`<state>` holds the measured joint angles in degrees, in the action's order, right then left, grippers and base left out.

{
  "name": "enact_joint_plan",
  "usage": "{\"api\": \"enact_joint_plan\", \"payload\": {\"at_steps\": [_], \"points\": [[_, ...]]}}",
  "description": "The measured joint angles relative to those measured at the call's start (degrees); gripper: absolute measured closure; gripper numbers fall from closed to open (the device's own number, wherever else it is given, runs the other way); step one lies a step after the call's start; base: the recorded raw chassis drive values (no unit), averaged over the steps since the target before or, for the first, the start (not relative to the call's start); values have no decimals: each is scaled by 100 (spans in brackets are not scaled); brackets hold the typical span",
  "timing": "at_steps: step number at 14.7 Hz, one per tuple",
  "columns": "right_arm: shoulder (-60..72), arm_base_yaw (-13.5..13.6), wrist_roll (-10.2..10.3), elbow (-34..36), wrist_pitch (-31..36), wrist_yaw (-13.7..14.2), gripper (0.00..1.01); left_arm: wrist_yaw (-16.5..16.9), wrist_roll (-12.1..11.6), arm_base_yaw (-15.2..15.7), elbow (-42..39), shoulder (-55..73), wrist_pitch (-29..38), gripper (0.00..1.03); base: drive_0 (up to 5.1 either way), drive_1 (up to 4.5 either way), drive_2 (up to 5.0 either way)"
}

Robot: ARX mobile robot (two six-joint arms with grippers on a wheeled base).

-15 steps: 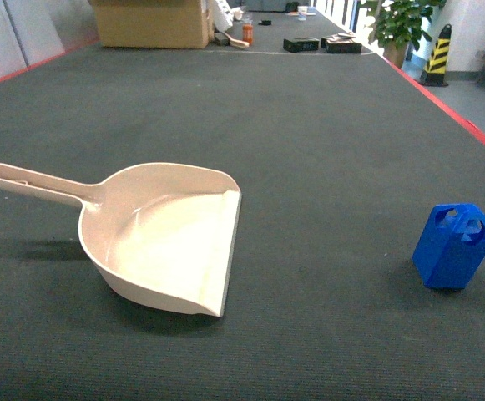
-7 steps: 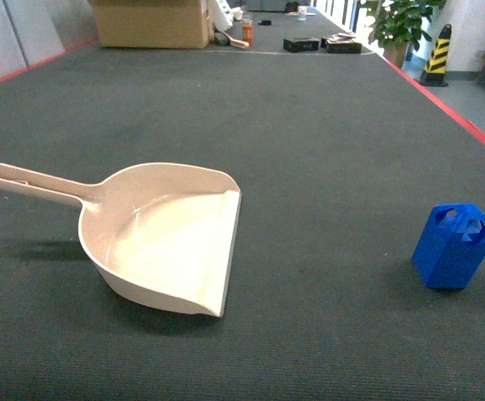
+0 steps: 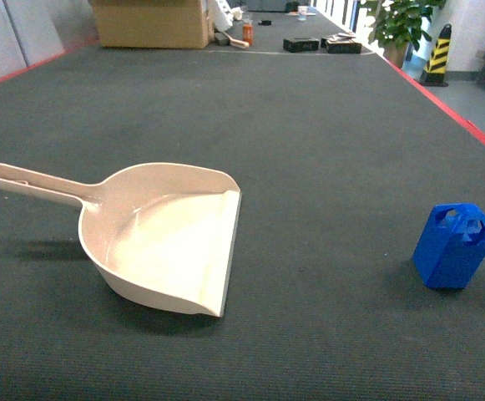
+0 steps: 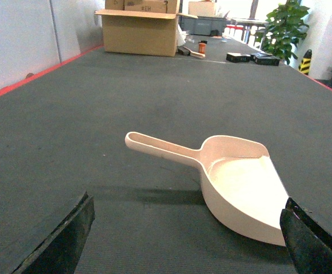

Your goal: Place part in tray to right shelf

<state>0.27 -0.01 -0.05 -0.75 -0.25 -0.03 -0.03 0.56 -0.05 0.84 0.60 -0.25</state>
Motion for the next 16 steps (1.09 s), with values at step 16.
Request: {"api": "enact_joint_plan", "payload": {"at_steps": [16], "points": [[0,0,0,0,0,0,3,0,0,0,0,0,0,5,0,0,0]]}}
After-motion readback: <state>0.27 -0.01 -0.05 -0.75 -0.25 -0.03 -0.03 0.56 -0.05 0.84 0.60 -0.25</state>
